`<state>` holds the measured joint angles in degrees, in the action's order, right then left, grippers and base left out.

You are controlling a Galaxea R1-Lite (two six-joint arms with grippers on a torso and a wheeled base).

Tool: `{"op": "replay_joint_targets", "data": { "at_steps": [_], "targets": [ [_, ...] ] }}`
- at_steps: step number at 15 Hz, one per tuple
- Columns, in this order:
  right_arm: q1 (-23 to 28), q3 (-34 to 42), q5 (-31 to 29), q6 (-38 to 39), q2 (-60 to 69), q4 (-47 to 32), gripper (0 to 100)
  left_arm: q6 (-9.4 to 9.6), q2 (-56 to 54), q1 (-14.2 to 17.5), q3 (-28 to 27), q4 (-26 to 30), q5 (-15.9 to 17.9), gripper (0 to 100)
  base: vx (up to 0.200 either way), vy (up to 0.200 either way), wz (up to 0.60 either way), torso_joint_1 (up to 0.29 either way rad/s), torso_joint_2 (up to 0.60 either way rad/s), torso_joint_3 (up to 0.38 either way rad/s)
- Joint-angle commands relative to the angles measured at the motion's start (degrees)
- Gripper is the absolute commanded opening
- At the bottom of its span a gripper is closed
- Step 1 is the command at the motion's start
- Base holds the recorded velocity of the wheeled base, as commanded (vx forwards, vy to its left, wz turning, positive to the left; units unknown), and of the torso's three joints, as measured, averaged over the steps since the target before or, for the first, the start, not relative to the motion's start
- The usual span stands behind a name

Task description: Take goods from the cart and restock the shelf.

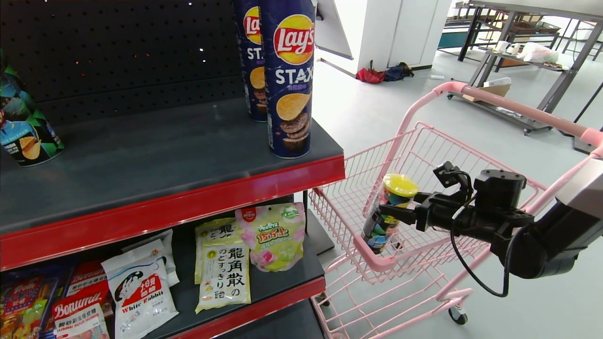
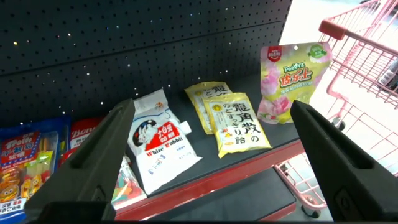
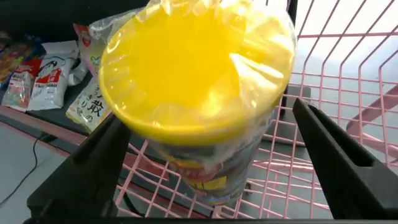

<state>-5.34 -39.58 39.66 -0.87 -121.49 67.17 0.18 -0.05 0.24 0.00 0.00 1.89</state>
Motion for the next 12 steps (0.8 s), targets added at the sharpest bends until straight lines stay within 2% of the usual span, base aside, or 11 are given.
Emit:
{"op": "replay_joint_targets", "data": {
  "at_steps": [1, 3, 4, 8, 9, 12],
  "targets": [
    [-0.55, -1.55, -0.19, 0.07, -1.03, -0.02, 100, 0.26, 0.05, 0.02, 0.00, 0.00, 0.04, 100, 0.000, 0.000, 0.00, 0.000, 0.00, 0.000],
    [-1.08, -1.73, -0.46, 0.07, -1.29, -0.02, 100, 0.26, 0.05, 0.02, 0.00, 0.00, 0.04, 100, 0.000, 0.000, 0.00, 0.000, 0.00, 0.000],
    [-1.43, -1.81, -0.54, 0.16, -1.38, -0.02, 0, 0.26, 0.05, 0.02, 0.00, 0.00, 0.04, 100, 0.000, 0.000, 0.00, 0.000, 0.00, 0.000],
    [-1.69, -1.90, -2.21, 0.69, -1.29, 0.24, 0, 0.26, 0.05, 0.02, 0.00, 0.00, 0.04, 100, 0.000, 0.000, 0.00, 0.000, 0.00, 0.000],
    [-2.13, -1.90, -3.97, 0.69, -1.03, 0.24, 0, 0.26, 0.05, 0.02, 0.00, 0.00, 0.04, 100, 0.000, 0.000, 0.00, 0.000, 0.00, 0.000],
    [-4.24, -3.13, -14.43, 1.39, 3.54, -0.02, 0, 0.26, 0.05, 0.02, 0.00, 0.00, 0.04, 100, 0.000, 0.000, 0.00, 0.000, 0.00, 0.000]
  ]
}}
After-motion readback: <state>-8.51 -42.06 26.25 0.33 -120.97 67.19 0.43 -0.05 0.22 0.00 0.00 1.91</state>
